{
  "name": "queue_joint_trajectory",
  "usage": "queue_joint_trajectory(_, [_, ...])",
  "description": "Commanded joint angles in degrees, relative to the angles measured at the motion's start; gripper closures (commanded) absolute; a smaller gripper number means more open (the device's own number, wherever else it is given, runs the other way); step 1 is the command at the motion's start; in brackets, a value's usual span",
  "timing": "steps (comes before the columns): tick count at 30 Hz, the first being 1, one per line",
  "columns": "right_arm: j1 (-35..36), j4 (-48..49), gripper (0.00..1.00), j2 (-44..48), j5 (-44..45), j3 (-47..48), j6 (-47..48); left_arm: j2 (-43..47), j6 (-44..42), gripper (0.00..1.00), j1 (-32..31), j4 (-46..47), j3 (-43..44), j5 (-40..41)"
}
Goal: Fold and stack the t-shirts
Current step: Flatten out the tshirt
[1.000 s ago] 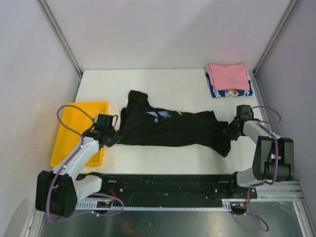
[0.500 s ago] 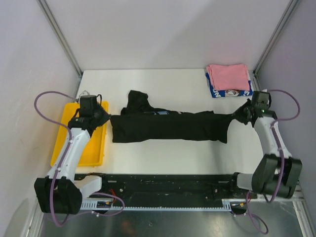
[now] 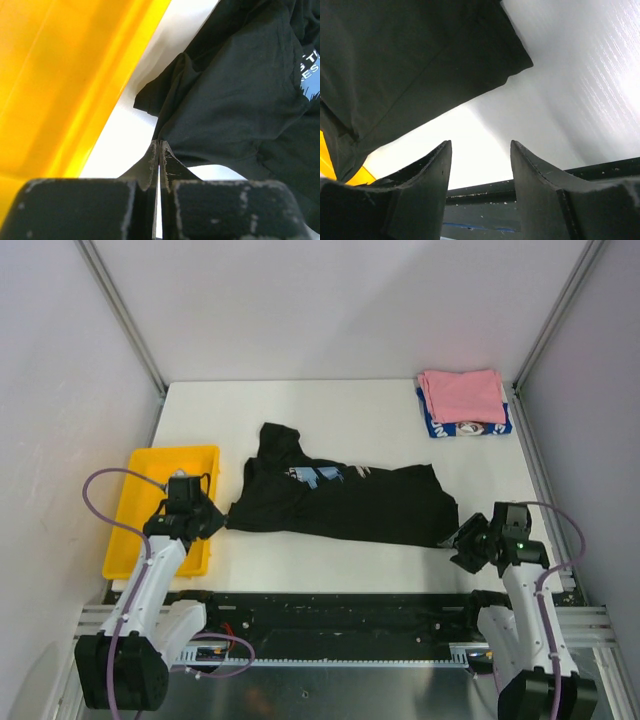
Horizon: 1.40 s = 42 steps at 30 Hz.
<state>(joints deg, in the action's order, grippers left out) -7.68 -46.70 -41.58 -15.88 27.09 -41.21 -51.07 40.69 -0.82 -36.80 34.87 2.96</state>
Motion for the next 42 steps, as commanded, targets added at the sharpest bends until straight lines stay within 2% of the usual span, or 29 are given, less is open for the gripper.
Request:
queue_joint_trajectory(1, [-0.13, -1.85, 0.44, 1.90, 1.86, 0.95, -0.40, 0.90, 0.45, 1.00, 0.64, 0.96, 0.19, -0.32])
queue_joint_trajectory(4, [-0.45, 0.34, 0.46, -0.90, 5.15, 1.48, 0.12, 0.51, 0.26, 1.00, 0.64, 0.99, 0.30, 0.13])
queue_joint_trajectory(9, [-0.44, 7.93, 0.53, -6.61, 8.69, 4.49, -1.57, -0.01, 0.18, 1.00, 0.64, 1.00, 0.63, 0.61])
queue_joint_trajectory(13, [-0.20, 11.10, 0.53, -12.87, 14.76, 8.43, -0.32, -0.41, -0.10, 1.00, 0.64, 1.03, 0.94, 0.64])
queue_joint_trajectory(18, [-1.02, 15.50, 0.54, -20.17, 17.07, 9.10, 1.39, -0.93, -0.33, 1.00, 0.64, 1.12, 1.03, 0.61])
queue_joint_trajectory(27, [-0.62, 21.63, 0.55, -26.95, 16.60, 9.12, 1.56, -1.63, -0.71, 1.00, 0.64, 1.15, 1.42, 0.62])
queue_joint_trajectory(42, [2.86, 23.22, 0.58, -31.32, 17.77, 9.12, -1.69, -2.12, -0.89, 1.00, 0.64, 1.24, 1.16, 0.73])
